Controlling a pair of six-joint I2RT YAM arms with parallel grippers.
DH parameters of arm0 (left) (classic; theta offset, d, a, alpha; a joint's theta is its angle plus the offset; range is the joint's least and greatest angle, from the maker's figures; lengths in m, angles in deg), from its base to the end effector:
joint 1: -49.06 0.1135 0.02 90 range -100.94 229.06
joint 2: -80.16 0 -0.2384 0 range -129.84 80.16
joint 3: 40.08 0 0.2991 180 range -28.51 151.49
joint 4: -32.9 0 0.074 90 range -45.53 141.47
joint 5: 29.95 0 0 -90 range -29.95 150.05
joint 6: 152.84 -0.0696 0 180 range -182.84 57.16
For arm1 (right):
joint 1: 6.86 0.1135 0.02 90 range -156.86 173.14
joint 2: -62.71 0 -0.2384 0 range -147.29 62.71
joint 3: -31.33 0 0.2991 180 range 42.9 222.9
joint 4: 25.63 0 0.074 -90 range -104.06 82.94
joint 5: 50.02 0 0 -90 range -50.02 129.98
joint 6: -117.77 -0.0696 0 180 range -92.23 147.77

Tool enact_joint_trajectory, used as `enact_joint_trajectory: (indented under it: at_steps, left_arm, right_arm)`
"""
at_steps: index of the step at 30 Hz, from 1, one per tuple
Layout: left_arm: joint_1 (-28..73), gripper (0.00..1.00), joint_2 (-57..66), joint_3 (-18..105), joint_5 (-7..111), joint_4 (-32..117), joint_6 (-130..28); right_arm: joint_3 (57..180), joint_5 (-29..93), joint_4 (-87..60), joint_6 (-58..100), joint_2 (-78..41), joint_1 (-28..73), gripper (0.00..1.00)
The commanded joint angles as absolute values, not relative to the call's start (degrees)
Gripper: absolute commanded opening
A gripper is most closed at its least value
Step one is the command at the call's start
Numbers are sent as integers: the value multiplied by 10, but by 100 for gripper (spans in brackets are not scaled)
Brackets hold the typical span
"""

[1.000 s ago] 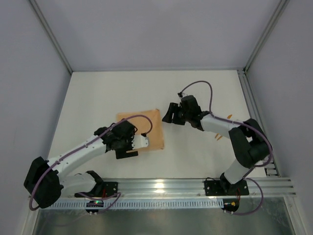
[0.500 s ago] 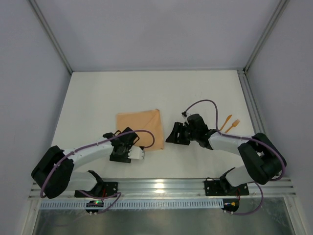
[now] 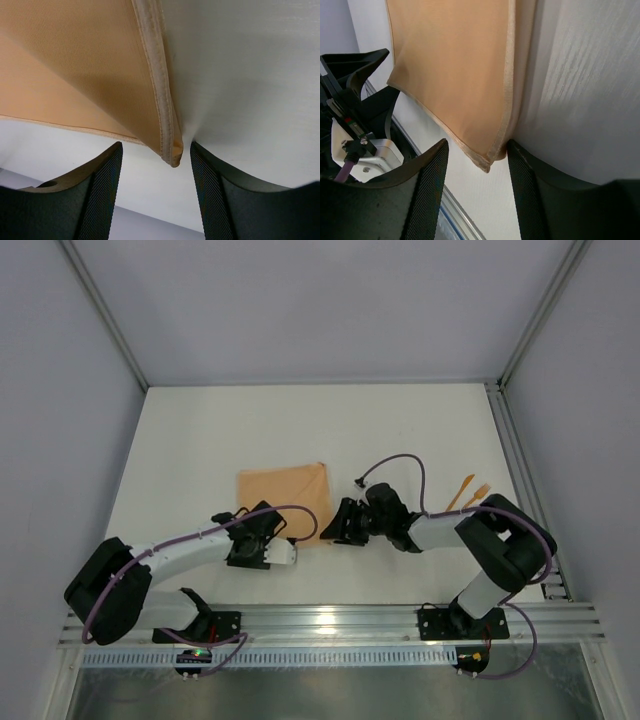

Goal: Fold the napkin into a case and place the utensils inside
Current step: Pick up the upper triangle-folded napkin from the center of the board.

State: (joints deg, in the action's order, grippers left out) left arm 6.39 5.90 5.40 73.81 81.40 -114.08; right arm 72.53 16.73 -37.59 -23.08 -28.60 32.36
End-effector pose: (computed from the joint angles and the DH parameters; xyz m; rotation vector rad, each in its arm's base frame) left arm 0.1941 -0.1564 0.0608 2.1039 2.0186 0.3751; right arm 0.2350 0.2273 0.0371 0.0046 2.5094 1.2218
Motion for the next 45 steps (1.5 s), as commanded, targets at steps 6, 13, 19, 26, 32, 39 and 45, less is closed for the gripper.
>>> enact_joint_trajectory:
  at_steps: [6,13,19,26,32,39,45]
  left_arm:
    - [42,63,58,154,660,865,-1024]
    - [-16,73,47,248,654,947,-1033]
    - [-62,78,67,179,658,797,-1093]
    - [-75,80,54,103,684,583,-1083]
    - [-105,82,44,83,692,526,-1063]
    - [-109,82,38,68,687,503,-1027]
    - [-109,77,32,50,677,469,-1002]
  right_arm:
    - [716,189,-395,-257,-322,328,25]
    - [724,174,-387,-258,-281,330,7]
    - [727,134,-422,-282,-276,330,3]
    - [707,112,-461,-318,-254,330,3]
    - [697,97,-514,-366,-251,331,3]
    - [675,111,-554,-407,-228,331,3]
    - [665,123,-556,-423,-209,330,3]
